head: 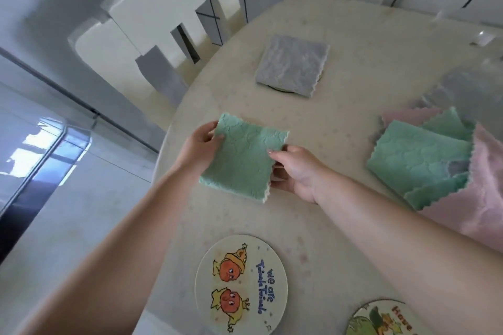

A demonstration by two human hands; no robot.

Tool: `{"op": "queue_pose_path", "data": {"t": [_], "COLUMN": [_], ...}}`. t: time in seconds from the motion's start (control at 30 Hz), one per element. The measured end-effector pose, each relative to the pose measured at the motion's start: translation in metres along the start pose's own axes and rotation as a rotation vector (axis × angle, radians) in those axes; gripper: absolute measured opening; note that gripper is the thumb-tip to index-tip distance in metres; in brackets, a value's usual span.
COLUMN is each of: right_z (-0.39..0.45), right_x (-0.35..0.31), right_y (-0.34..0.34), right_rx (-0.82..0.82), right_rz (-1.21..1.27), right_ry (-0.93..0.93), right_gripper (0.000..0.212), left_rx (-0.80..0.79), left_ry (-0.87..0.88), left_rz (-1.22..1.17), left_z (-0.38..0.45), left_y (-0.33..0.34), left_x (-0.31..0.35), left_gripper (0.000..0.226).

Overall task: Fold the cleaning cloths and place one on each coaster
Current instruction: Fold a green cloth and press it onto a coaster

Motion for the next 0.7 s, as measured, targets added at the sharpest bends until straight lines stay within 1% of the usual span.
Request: {"op": "queue_pose_path", "data": {"t": [0.1,0.2,0.27,0.33,0.37,0.4,0.43,0.47,0.5,0.53,0.57,0.6,0.63,0.67,0.7], "right_z": [0.014,0.022,0.025,0.026,0.028,0.029,0.029,0.028,0.024,0.018,0.013,0.008,0.006,0.006,0.007], "right_x": [-0.004,-0.001,0.001,0.003,0.004,0.006,0.007,0.006,0.003,-0.002,-0.006,-0.008,-0.006,-0.001,0.006], "right_y": [0.005,0.004,0.002,0.000,-0.001,-0.003,-0.006,-0.009,-0.011,-0.010,-0.006,0.002,0.010,0.017,0.022], "right_rx": [0.052,0.075,0.077,0.065,0.076,0.118,0.188,0.282,0.386,0.458,0.470,0.418,0.328,0.238,0.163], "right_rz": [-0.019,-0.048,-0.042,0.015,0.033,0.001,-0.104,-0.273,-0.478,-0.687,-0.885,-1.073,-1.241,-1.374,-1.476], "right_ry": [-0.022,-0.042,-0.049,-0.047,-0.050,-0.059,-0.083,-0.126,-0.203,-0.323,-0.461,-0.581,-0.661,-0.690,-0.663], "right_gripper": [0.025,0.028,0.025,0.022,0.022,0.027,0.038,0.045,0.047,0.048,0.050,0.053,0.056,0.059,0.063], "left_rx": [0.028,-0.004,-0.031,-0.048,-0.046,-0.018,0.033,0.081,0.096,0.068,0.022,-0.027,-0.068,-0.093,-0.102], "left_ry": [0.012,0.040,0.059,0.083,0.105,0.147,0.214,0.317,0.446,0.556,0.634,0.662,0.649,0.619,0.594], "left_rz": [0.075,0.155,0.188,0.230,0.271,0.353,0.473,0.604,0.707,0.780,0.834,0.880,0.923,0.957,0.989], "left_z": [0.018,0.029,0.034,0.035,0.034,0.032,0.027,0.020,0.011,0.004,-0.002,-0.005,-0.009,-0.011,-0.013], "left_y": [-0.005,-0.002,-0.001,0.000,0.000,0.001,0.001,0.004,0.009,0.016,0.024,0.031,0.037,0.040,0.040], "left_x": [0.002,0.005,0.005,0.005,0.004,0.003,0.004,0.006,0.007,0.005,0.003,-0.003,-0.010,-0.017,-0.024], "left_gripper": [0.029,0.031,0.033,0.037,0.040,0.044,0.047,0.049,0.049,0.048,0.047,0.050,0.054,0.059,0.062]}}
Point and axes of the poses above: each hand's wrist, its own z-axis towards the middle knuckle, its own y-axis out of the palm, x = y × z, the point moved 3 cm from there along z, towards the middle knuckle, and after that the axes turned 11 degrees about -z, right-handed, at the moved point
